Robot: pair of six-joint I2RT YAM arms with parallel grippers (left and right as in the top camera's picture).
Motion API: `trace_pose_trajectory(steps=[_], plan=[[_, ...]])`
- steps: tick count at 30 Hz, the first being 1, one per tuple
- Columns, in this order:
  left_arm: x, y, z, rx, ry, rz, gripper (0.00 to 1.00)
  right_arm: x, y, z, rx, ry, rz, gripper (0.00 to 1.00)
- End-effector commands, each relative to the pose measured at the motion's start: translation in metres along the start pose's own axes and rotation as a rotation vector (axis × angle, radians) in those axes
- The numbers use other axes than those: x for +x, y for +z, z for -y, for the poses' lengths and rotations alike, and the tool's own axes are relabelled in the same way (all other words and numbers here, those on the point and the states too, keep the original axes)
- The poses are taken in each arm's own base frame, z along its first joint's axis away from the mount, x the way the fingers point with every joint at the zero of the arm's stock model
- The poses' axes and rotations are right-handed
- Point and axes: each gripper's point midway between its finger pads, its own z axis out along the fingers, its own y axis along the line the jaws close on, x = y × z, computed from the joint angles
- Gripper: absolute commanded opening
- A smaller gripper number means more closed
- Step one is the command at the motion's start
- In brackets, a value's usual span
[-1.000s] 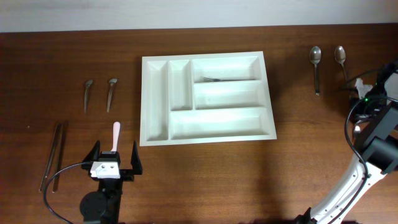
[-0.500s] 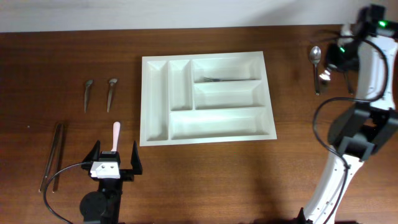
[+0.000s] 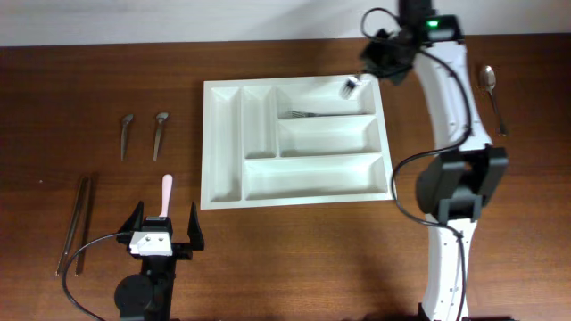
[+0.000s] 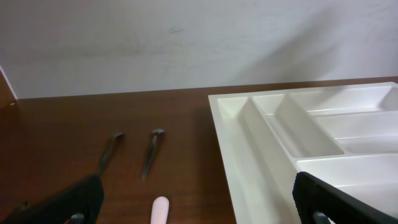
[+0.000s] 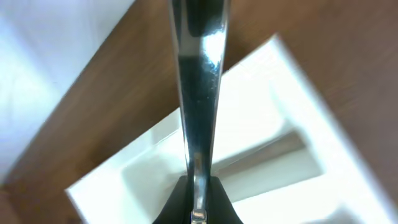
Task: Pack container
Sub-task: 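Move the fork into the top-right compartment beside the first fork and release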
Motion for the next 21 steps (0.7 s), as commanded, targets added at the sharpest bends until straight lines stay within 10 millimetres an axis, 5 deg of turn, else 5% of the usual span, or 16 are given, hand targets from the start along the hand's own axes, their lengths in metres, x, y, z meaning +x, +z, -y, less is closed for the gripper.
trace_pose_trajectory(steps=[1,6,21], plan=[[0.001,0.000,0.002,0.012,0.012,-0.001,0.99,0.023,0.004,-0.021,0.034,0.312,0.053,0.04],[0.001,0.000,0.002,0.012,0.012,-0.001,0.99,0.060,0.022,-0.031,0.085,0.566,0.066,0.04],[0.001,0.000,0.002,0.012,0.012,-0.001,0.99,0.076,0.077,0.002,0.156,0.737,0.099,0.04]])
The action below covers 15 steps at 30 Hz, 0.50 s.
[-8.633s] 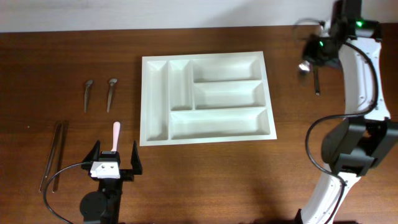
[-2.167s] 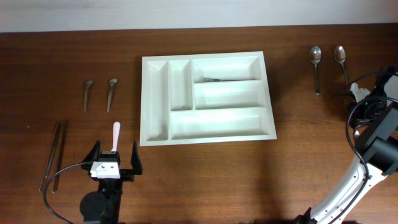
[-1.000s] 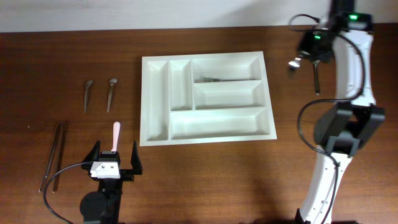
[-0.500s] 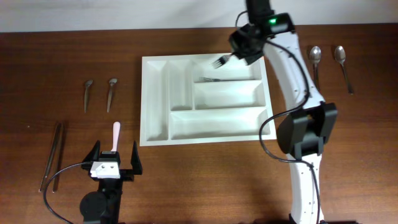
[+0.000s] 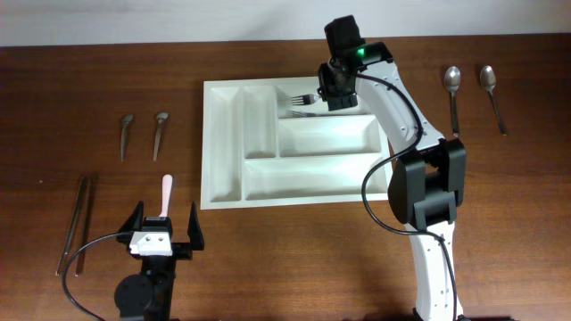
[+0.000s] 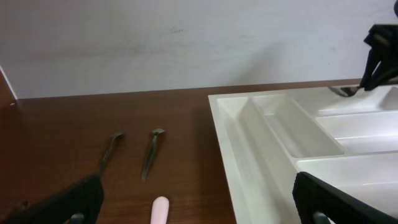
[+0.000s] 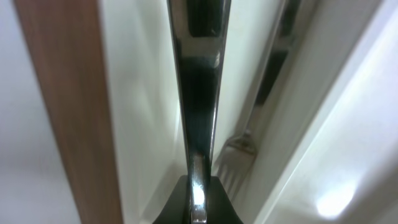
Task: Pack container
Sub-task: 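Move the fork into the top-right compartment beside the first fork and release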
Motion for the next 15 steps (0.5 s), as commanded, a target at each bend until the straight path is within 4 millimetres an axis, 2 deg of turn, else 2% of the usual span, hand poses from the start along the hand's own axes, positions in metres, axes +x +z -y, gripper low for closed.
trace_pose_trajectory(steps=[1,8,10,15], plan=[[0.001,0.000,0.002,0.012,0.012,-0.001,0.99,-0.008,0.010,0.008,0.012,0.064,0.035,0.04],[0.001,0.000,0.002,0.012,0.012,-0.001,0.99,-0.012,0.017,0.004,-0.019,0.062,0.059,0.04],[0.001,0.000,0.002,0.012,0.012,-0.001,0.99,-0.012,0.017,-0.003,-0.046,0.054,0.056,0.26],[0.001,0.000,0.002,0.012,0.012,-0.001,0.99,-0.016,0.016,-0.014,-0.091,-0.037,0.065,0.38]])
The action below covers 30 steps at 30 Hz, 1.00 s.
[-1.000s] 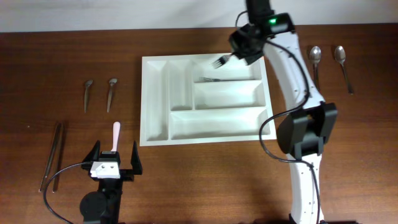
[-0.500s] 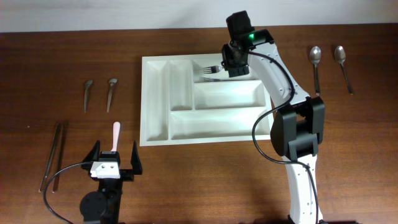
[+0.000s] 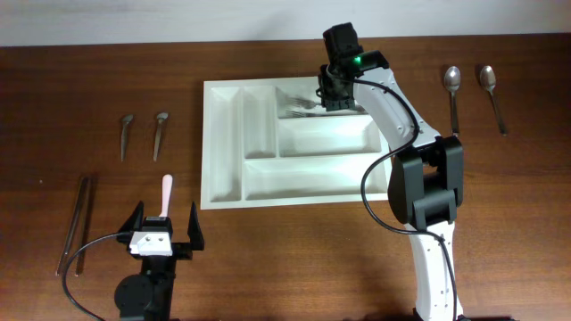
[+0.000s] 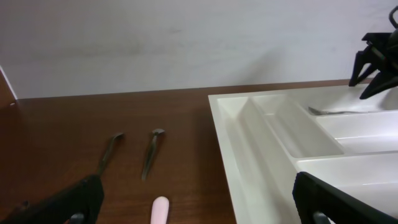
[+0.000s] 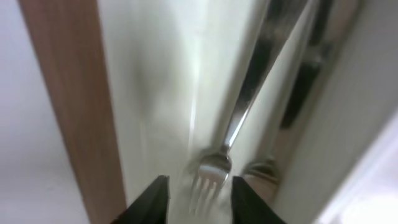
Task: Pack container
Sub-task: 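Move the fork into the top-right compartment beside the first fork and release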
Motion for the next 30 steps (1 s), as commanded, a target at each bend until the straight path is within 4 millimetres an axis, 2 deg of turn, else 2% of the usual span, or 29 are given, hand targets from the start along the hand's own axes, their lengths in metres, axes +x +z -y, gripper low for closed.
trace_pose_trajectory(steps=[1,4,6,8,10,11,13,15,18,20,22,25,30], plan=[[0.001,0.000,0.002,0.012,0.012,-0.001,0.99,-0.010,-0.003,-0.006,-0.023,-0.079,0.035,0.40],[0.001,0.000,0.002,0.012,0.012,-0.001,0.99,-0.019,-0.005,-0.011,-0.039,-0.132,0.041,0.45],[0.001,0.000,0.002,0.012,0.012,-0.001,0.99,-0.029,-0.014,-0.024,-0.079,-0.224,0.054,0.47],[0.001,0.000,0.002,0.012,0.012,-0.001,0.99,-0.044,-0.029,-0.041,-0.127,-0.344,0.084,0.54],[0.001,0.000,0.002,0.012,0.012,-0.001,0.99,-0.068,-0.054,-0.063,-0.178,-0.535,0.146,0.64],[0.001,0.000,0.002,0.012,0.012,-0.001,0.99,-0.079,-0.065,-0.072,-0.196,-0.632,0.176,0.77],[0.001,0.000,0.002,0.012,0.012,-0.001,0.99,-0.107,-0.092,-0.087,-0.208,-0.865,0.251,0.93],[0.001,0.000,0.002,0.012,0.012,-0.001,0.99,-0.141,-0.121,-0.091,-0.171,-1.105,0.327,0.99],[0.001,0.000,0.002,0.012,0.012,-0.001,0.99,-0.190,-0.153,-0.082,-0.079,-1.336,0.386,0.99],[0.001,0.000,0.002,0.012,0.012,-0.001,0.99,-0.222,-0.165,-0.065,0.004,-1.445,0.385,0.99],[0.001,0.000,0.002,0.012,0.012,-0.001,0.99,-0.249,-0.167,-0.043,0.085,-1.506,0.350,0.99],[0.001,0.000,0.002,0.012,0.012,-0.001,0.99,-0.279,-0.160,-0.013,0.157,-1.466,0.288,0.99],[0.001,0.000,0.002,0.012,0.012,-0.001,0.99,-0.295,-0.138,0.007,0.119,-1.419,0.190,0.99]])
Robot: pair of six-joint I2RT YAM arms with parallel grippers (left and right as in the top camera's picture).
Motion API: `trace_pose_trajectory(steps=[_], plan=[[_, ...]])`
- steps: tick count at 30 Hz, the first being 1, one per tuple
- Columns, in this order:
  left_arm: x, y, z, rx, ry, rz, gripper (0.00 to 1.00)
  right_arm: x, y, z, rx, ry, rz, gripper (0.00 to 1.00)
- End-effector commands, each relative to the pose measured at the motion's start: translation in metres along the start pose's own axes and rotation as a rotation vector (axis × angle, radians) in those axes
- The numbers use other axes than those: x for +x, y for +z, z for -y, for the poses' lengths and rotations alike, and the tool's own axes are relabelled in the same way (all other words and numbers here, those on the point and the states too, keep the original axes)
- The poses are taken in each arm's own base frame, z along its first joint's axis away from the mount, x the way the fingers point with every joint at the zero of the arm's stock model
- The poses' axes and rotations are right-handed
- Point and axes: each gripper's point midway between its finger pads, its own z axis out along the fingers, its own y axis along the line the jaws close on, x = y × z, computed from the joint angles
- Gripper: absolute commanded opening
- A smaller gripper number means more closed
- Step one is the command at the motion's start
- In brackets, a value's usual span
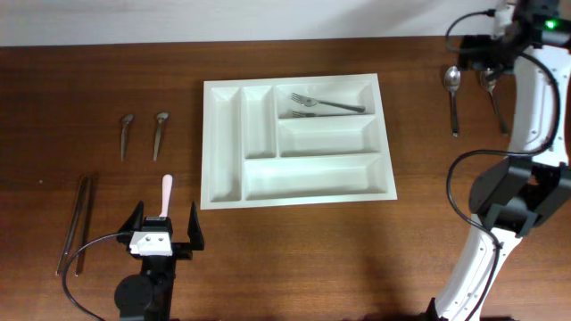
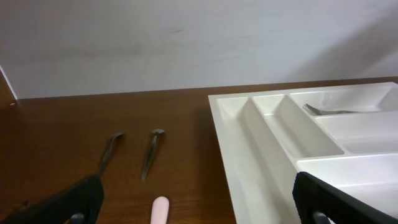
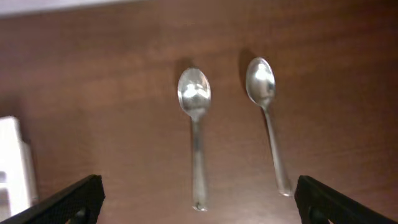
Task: Pack container
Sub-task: 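Move the fork into the top-right compartment beside the first fork and release, then move the right gripper over the left spoon and lower onto its handle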
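Observation:
The white cutlery tray [image 1: 294, 203] lies mid-table, and two forks [image 1: 328, 106] rest in its upper right compartment. One fork tip [image 2: 323, 111] shows in the left wrist view. Two large spoons [image 3: 194, 124] [image 3: 267, 112] lie side by side on the wood at the far right. My right gripper [image 1: 475, 53] [image 3: 199, 208] hovers open above them with nothing between its fingers. My left gripper [image 1: 165, 234] [image 2: 199, 211] rests open at the near left, just behind a pink-handled utensil [image 1: 165, 191] [image 2: 160, 210].
Two small spoons [image 1: 126, 134] [image 1: 160, 132] lie left of the tray. A pair of long metal tongs [image 1: 78, 223] lies near the left edge. The tray's other compartments [image 1: 312, 175] hold nothing.
My right gripper has left the tray's upper right compartment and now hangs open over the two spoons at the far right. The fork stays in the tray. The left arm has not moved.
My right gripper held a fork over the tray's far right corner. Then it was down in the upper right compartment beside a fork lying there, still shut. Then it was open with that fork lying in the compartment. Now it is above the spoons.

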Motion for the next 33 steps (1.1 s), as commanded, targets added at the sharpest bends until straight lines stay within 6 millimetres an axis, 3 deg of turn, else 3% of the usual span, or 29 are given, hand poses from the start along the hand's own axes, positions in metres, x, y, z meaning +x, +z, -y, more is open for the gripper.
trace_pose_trajectory(steps=[1,14,27,33], plan=[[0.001,0.000,0.002,0.012,0.012,-0.001,0.99,0.009,0.022,-0.011,-0.074,-0.077,-0.033,0.99],[0.001,0.000,0.002,0.012,0.012,-0.001,0.99,0.050,0.089,-0.015,-0.110,-0.080,-0.179,0.99],[0.001,0.000,0.002,0.012,0.012,-0.001,0.99,0.065,0.122,-0.015,-0.112,-0.100,-0.216,0.99],[0.001,0.000,0.002,0.012,0.012,-0.001,0.99,0.060,0.129,-0.014,-0.105,-0.101,-0.190,0.99]])
